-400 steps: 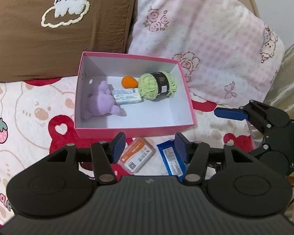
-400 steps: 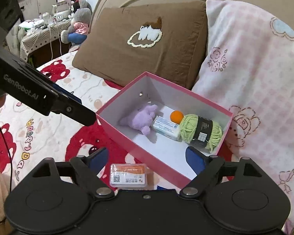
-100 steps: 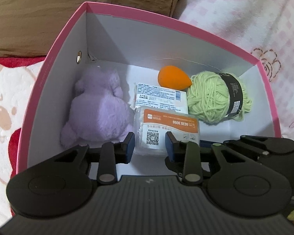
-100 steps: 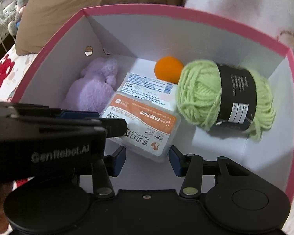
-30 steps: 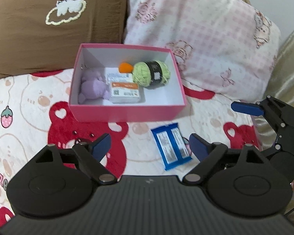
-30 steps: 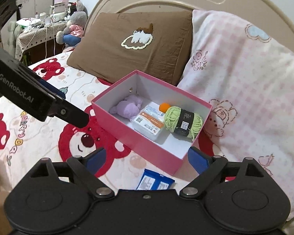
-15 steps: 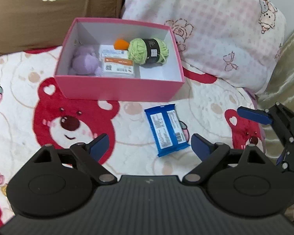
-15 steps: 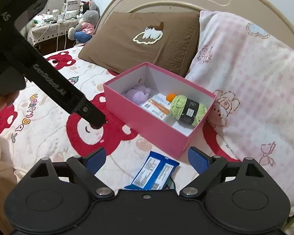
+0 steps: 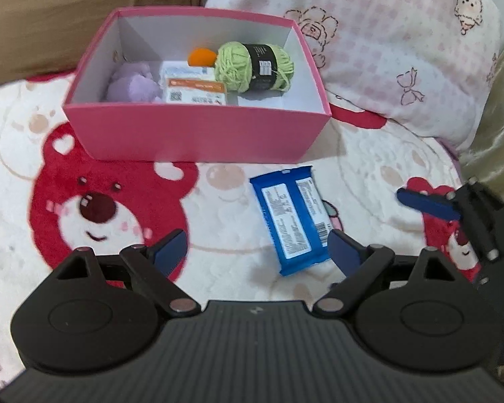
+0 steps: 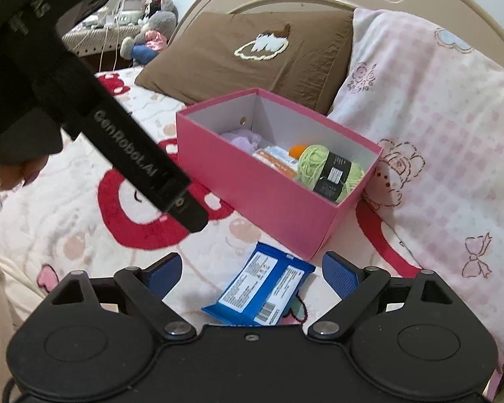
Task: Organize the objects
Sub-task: 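Move the open left tool down toward the blue snack packet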
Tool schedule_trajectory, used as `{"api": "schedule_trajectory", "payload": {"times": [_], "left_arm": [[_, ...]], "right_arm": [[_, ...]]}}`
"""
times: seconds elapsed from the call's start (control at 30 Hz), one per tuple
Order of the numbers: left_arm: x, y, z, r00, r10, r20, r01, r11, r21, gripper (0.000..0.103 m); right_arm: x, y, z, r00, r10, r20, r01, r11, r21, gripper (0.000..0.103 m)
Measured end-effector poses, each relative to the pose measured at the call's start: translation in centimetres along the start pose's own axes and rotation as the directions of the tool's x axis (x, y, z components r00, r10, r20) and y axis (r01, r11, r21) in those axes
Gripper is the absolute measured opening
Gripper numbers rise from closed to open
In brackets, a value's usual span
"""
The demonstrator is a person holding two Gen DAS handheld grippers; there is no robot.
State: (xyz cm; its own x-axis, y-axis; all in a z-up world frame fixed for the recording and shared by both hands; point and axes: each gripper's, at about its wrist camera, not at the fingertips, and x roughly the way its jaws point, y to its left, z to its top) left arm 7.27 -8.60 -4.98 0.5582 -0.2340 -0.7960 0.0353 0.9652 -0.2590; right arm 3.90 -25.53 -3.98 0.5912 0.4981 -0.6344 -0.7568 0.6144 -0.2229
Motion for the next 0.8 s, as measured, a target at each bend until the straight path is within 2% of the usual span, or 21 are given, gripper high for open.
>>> {"api": "schedule_trajectory", "payload": {"times": [0.1,0.2,0.33,0.4,0.47,0.67,0.7,0.77,0.8], "left_arm": [[1.2,0.4,-0.5,1.0,-0.023,-0.011,0.023,1.0,-0.018,0.09],[2.0,0.4,-1.2,1.0,-0.029,0.007,0.029,1.0,-0.006,0.089],[3.2,0.8,-2.0,0.996,-0.078,0.036,0.079,0.996,-0.038,0.089],[3.9,0.6,-2.3,0.995,-0.091,0.039,0.092,0.995,-0.024,0.087],[4.6,0.4,-2.6,0.995,-0.095,0.032,0.096,0.995,-0.014,0.087],[7.5,0.5,-3.2,0.991,-0.128,0.029,0.13,0.989,-0.067,0.085],[8.1,0.5,-3.2,0.991,-0.128,0.031,0.13,0.989,-0.071,0.083],[8.9,0.5,-3.2,0.991,-0.125,0.036,0.128,0.988,-0.082,0.07],[9.3,0.5,-3.2,0.992,-0.124,0.03,0.126,0.989,-0.083,0.059]], "right_arm": [[1.2,0.6,-0.8,1.0,-0.012,-0.024,0.012,1.0,0.006,0.093],[2.0,0.8,-1.5,0.999,-0.014,-0.034,0.015,1.0,0.014,0.093],[3.2,0.7,-2.3,0.998,-0.025,-0.054,0.027,0.999,0.04,0.093],[3.8,0.5,-2.7,0.997,-0.037,-0.068,0.04,0.998,0.05,0.093],[4.4,0.1,-3.0,0.996,-0.043,-0.076,0.049,0.996,0.078,0.093],[5.8,-1.0,-4.0,0.995,-0.007,-0.102,0.025,0.983,0.183,0.093],[6.0,-1.0,-4.2,0.995,0.001,-0.104,0.019,0.981,0.194,0.093],[6.5,-1.0,-4.4,0.994,0.018,-0.107,0.005,0.977,0.211,0.093],[6.7,-0.9,-4.4,0.994,0.024,-0.108,0.0,0.976,0.218,0.093]]}}
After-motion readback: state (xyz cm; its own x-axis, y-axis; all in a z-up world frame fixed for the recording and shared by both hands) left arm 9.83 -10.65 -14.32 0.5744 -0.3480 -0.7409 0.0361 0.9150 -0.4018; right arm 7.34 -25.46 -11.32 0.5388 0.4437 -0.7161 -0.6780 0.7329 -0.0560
